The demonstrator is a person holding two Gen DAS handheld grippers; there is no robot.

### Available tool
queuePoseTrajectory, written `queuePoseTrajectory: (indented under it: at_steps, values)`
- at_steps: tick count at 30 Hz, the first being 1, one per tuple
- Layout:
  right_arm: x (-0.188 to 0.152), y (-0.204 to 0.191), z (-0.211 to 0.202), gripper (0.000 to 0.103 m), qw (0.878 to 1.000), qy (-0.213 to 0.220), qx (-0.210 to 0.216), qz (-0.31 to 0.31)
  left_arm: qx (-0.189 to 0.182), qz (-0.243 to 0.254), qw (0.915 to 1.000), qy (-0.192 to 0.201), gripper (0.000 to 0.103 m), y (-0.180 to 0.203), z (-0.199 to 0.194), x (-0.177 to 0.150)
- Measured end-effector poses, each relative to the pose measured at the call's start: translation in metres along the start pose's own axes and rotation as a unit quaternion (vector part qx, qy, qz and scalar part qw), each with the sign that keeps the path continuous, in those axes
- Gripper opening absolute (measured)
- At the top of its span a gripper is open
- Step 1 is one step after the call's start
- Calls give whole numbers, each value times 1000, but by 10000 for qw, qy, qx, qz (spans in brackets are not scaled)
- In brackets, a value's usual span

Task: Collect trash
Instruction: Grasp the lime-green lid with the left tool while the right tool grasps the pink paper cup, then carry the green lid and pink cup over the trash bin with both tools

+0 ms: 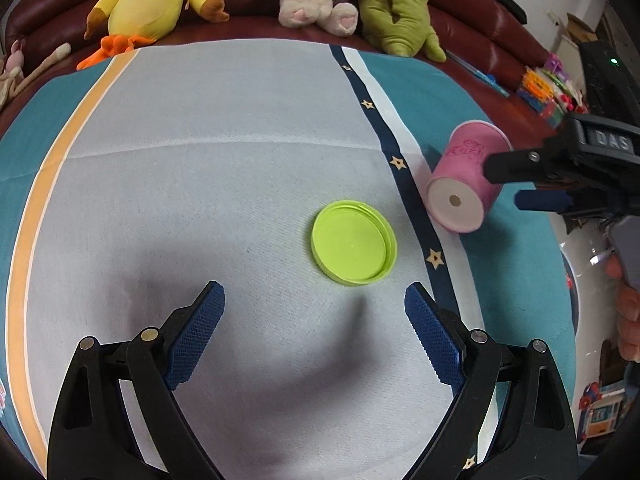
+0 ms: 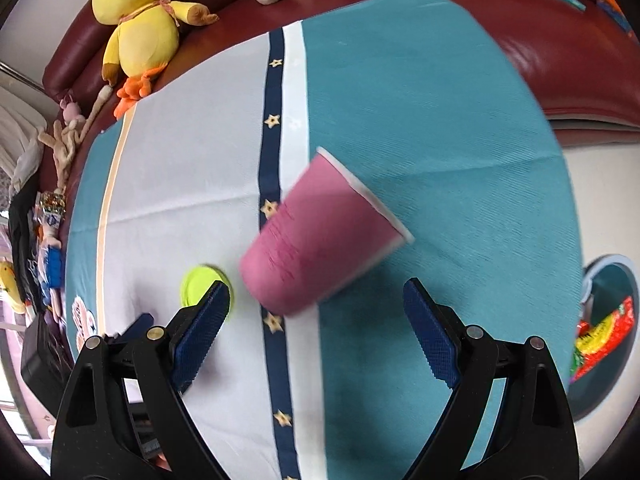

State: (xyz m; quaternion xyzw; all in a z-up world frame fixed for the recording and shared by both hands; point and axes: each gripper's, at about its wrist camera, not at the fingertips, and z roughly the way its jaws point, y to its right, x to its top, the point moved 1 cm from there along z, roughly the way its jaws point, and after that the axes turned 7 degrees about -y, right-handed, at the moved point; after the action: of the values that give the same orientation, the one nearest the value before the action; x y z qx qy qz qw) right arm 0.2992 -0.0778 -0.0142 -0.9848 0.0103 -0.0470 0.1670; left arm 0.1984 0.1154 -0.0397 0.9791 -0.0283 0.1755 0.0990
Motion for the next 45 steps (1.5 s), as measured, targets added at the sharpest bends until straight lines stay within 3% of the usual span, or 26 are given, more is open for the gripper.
queuePoseTrajectory:
  at_steps: [6,11,14,24,27,33,38,45]
  values:
    - [14,-3,15,84,9999,111,87,48,-27,36,10000,-63,92,1,4,2]
    - [19,-8,26,67,9994,90,315,-80,-21,118,9998,-154,92,8,14,7]
    - [18,-15,22,55,9993,173,172,-290,55,175,9997,-138,97,12,18,10]
    - [10,0,13,53,9986,8,138,-507,143,332,9993,117,98,26,27,18]
    - [14,-1,16,54,9984,-25,158,-538,203,389,9988,198,91,30,28,19]
    - [21,-4,32,55,9983,-140,249,-514,251,341,9986,303,55,25,25,25]
    - [27,-6,41,55,9983,-81,309,-479,222,250,9990,296,55,23,25,29]
    - [15,0,22,55,9978,127,283,-592,116,69,9995,289,55,23,17,26]
